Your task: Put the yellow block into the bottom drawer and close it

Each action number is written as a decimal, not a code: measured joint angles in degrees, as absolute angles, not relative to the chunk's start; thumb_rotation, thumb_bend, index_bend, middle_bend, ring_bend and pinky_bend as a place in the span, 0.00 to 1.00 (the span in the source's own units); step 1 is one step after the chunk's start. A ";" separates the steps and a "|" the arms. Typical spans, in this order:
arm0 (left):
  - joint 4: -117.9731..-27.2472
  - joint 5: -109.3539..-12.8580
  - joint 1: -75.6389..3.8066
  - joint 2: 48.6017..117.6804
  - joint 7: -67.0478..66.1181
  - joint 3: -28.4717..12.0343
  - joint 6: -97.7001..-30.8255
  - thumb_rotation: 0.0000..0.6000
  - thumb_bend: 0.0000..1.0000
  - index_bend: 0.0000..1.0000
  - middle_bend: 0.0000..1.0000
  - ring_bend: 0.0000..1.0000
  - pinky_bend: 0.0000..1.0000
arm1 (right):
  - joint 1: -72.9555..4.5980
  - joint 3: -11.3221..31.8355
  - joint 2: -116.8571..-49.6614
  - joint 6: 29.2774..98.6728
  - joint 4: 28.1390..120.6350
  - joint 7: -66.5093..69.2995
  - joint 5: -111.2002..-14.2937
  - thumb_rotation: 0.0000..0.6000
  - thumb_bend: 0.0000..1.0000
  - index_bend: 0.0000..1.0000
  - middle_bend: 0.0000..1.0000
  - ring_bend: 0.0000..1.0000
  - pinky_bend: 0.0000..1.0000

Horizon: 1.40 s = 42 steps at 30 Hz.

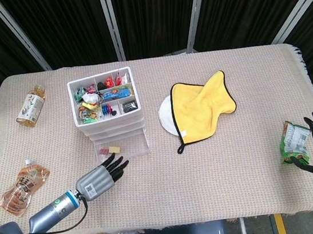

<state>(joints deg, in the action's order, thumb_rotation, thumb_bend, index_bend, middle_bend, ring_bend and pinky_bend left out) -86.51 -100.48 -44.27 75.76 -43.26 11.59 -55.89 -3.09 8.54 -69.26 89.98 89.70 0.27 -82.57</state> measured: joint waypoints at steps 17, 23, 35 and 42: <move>-83.23 -102.09 -45.61 79.90 -41.46 11.98 -49.79 1.00 0.61 0.16 0.00 0.00 0.09 | -3.07 8.54 -69.12 89.82 89.79 0.51 -82.49 1.00 0.06 0.09 0.00 0.00 0.00; -82.12 -100.88 -45.52 80.97 -41.29 10.90 -48.33 1.00 0.62 0.16 0.00 0.00 0.09 | -3.06 8.54 -69.10 89.84 89.77 0.57 -82.54 1.00 0.06 0.09 0.00 0.00 0.00; -79.94 -98.22 -45.06 82.67 -40.78 9.23 -46.78 1.00 0.62 0.16 0.00 0.00 0.09 | -3.07 8.55 -69.10 89.87 89.67 0.76 -82.63 1.00 0.06 0.09 0.00 0.00 0.00; -78.65 -96.53 -44.59 83.07 -40.45 8.07 -46.65 1.00 0.62 0.16 0.00 0.00 0.09 | -3.05 8.54 -69.16 89.99 89.64 0.71 -82.73 1.00 0.06 0.09 0.00 0.00 0.00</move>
